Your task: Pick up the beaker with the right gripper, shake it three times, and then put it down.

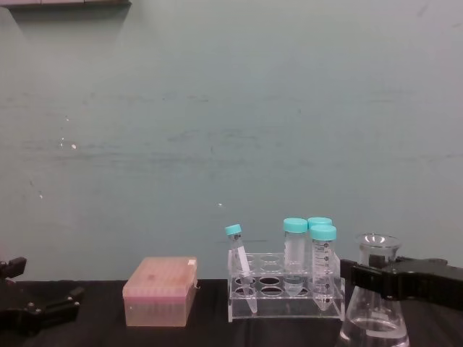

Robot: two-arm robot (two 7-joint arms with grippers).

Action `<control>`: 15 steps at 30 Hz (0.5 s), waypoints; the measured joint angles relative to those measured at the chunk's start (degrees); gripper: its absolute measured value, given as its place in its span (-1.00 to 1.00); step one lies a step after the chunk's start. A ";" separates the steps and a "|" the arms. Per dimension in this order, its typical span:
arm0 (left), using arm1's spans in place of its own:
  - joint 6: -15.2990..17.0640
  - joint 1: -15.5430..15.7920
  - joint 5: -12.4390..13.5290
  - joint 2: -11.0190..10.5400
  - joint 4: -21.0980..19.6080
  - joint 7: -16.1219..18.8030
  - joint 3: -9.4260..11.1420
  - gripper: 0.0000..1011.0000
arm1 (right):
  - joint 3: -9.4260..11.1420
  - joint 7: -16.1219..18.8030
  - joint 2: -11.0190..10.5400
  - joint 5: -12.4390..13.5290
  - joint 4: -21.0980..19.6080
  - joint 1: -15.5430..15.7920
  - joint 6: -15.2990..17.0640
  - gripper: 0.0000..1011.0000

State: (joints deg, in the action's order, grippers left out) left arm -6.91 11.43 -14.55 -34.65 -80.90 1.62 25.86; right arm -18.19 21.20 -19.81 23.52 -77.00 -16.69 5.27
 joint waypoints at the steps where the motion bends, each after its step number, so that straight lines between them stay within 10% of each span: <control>1: 0.00 0.00 0.00 0.00 0.00 0.00 0.00 0.98 | 0.00 0.00 0.00 0.01 -0.01 0.00 0.00 0.03; 15: 0.00 0.00 0.00 0.00 0.00 0.00 0.00 0.98 | 0.00 -0.01 -0.06 0.02 -0.12 0.11 -0.01 -0.11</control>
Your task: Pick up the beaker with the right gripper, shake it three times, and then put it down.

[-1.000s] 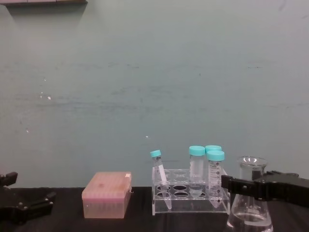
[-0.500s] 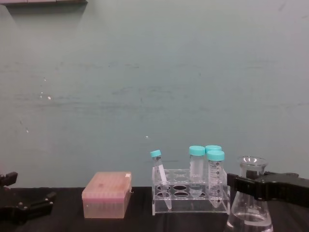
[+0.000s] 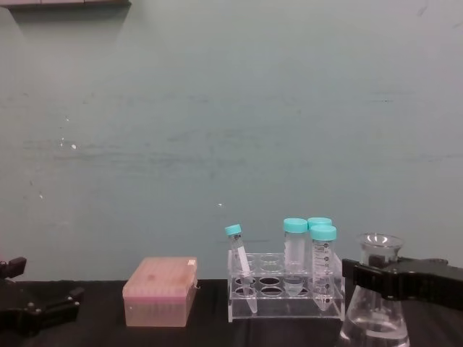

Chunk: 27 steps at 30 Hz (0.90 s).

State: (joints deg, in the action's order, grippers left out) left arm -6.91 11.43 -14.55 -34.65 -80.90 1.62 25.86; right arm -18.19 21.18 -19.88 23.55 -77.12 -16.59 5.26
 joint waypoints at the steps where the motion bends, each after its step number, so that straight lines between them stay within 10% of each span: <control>1: 0.00 0.00 0.00 0.00 0.00 0.00 0.00 0.98 | 0.01 0.00 -0.05 0.00 -0.12 0.10 -0.02 -0.10; 27: 0.00 0.00 0.00 0.00 0.00 0.00 0.00 0.98 | 1.80 -0.40 -1.28 -1.08 -3.58 -1.32 -1.01 -0.11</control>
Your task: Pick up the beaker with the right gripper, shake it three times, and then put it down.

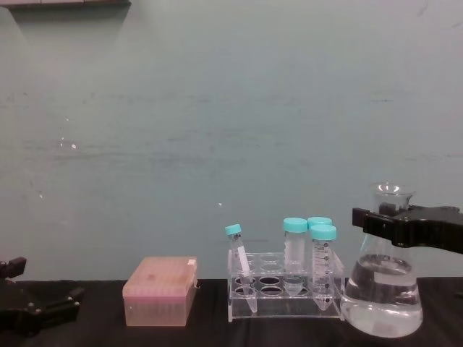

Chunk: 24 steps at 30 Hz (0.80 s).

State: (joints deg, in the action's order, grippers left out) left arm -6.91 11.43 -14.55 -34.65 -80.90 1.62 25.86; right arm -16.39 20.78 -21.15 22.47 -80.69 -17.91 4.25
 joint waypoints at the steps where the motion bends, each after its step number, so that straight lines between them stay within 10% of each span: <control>1: 0.00 0.00 0.00 0.00 0.00 0.00 0.00 0.98 | 0.01 -0.01 0.00 -0.01 0.00 -0.03 0.00 -0.11; 7: 0.00 0.00 0.00 0.00 0.00 0.00 0.00 0.98 | 0.79 0.58 0.49 2.35 0.08 0.29 1.92 -0.11; 15: 0.00 0.00 0.00 0.00 0.00 0.00 0.00 0.98 | 9.55 -0.45 6.67 21.91 0.22 1.77 16.71 -0.11; 24: 0.00 0.00 0.00 0.00 0.00 0.00 0.00 0.98 | 17.24 -4.75 12.35 35.71 0.27 3.06 23.65 -0.11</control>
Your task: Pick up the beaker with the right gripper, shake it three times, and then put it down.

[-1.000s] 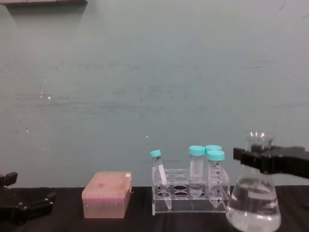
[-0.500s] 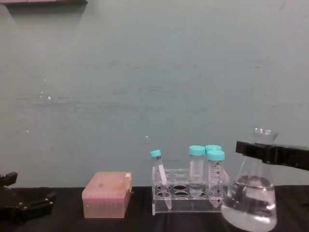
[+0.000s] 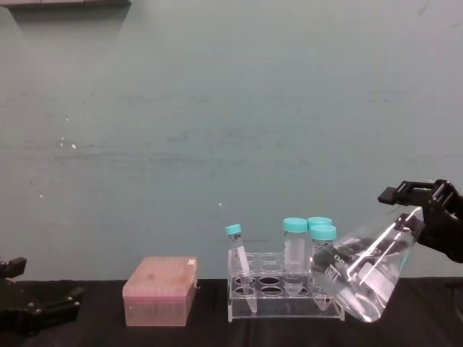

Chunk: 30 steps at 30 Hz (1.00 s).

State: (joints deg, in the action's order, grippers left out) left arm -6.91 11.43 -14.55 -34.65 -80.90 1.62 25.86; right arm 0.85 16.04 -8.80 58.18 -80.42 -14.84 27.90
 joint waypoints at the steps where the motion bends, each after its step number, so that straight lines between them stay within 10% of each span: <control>1: 0.00 0.00 0.00 0.00 0.00 0.00 0.00 0.98 | 0.42 -0.38 0.34 0.83 -0.01 0.08 0.39 -0.11; 10: 0.00 0.00 0.00 0.00 0.00 0.00 0.00 0.98 | 1.63 -3.58 1.35 5.24 -0.35 0.49 2.56 -0.11; 14: 0.00 0.00 0.00 0.00 0.00 0.00 0.00 0.98 | -3.54 -2.17 -2.90 -4.02 -1.16 0.42 -3.36 -0.11; 22: 0.00 0.00 0.00 0.00 0.00 0.00 0.00 0.98 | -16.14 -3.09 -13.40 -34.99 -1.60 -1.27 -25.43 -0.11; 30: 0.00 0.00 0.00 0.00 0.00 0.00 0.00 0.98 | -22.15 -10.91 -18.49 -58.53 0.75 -3.27 -36.55 -0.11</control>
State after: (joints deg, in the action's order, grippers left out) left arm -6.91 11.43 -14.55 -34.64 -80.90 1.62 25.86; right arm -21.30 5.13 -27.29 -0.35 -79.68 -18.11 -8.65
